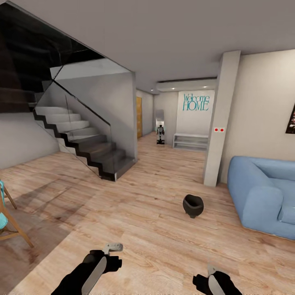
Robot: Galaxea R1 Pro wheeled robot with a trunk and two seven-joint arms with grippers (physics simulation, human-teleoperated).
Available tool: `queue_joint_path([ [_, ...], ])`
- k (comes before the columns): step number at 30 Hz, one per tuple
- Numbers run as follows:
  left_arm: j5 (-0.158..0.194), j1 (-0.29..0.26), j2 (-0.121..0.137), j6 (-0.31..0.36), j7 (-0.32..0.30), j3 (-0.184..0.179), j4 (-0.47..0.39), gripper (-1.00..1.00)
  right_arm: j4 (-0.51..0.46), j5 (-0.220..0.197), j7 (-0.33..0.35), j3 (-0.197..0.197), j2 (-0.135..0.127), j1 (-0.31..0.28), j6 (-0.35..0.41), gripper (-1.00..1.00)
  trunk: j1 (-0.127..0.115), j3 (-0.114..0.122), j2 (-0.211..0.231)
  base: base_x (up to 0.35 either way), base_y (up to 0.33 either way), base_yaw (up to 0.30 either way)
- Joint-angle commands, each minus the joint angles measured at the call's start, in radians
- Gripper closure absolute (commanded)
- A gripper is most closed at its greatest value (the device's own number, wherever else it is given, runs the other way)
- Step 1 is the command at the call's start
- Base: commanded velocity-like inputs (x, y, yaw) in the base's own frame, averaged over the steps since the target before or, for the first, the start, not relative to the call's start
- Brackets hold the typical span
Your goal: Place each of the two pumpkins and all three candles from the living room inside a cabinet in the living room (use any cabinet), then make sure every cabinet is closed, and position the cauldron so it is next to a table in the living room.
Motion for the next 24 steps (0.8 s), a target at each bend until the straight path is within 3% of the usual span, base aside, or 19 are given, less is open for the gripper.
queue_joint_path([
  [1, 0.019, -0.002, 0.002, -0.001, 0.008, -0.006, -0.003, -1.0, 0.006, -0.011, -0.008, 0.005, -0.001, -0.002, -0.01, -1.0, 0.0, -0.003, -0.001, 0.0, 0.0, 0.0],
  [8, 0.031, -0.004, 0.007, -0.089, 0.004, -0.008, -0.013, -1.0, 0.035, -0.012, -0.008, 0.011, 0.005, -0.005, -0.078, -1.0, 0.0, -0.015, -0.001, 0.0, 0.0, 0.0],
  [12, 0.033, -0.004, 0.008, -0.107, 0.002, -0.008, -0.015, -1.0, 0.052, -0.011, -0.008, 0.011, 0.005, -0.005, -0.094, -1.0, 0.0, -0.021, -0.001, 0.0, 0.0, 0.0],
  [24, 0.035, -0.005, 0.009, -0.111, -0.002, -0.008, -0.015, -1.0, 0.058, -0.01, -0.003, 0.014, 0.009, -0.004, -0.124, -1.0, 0.046, -0.077, -0.085, 0.0, 0.0, 0.019],
])
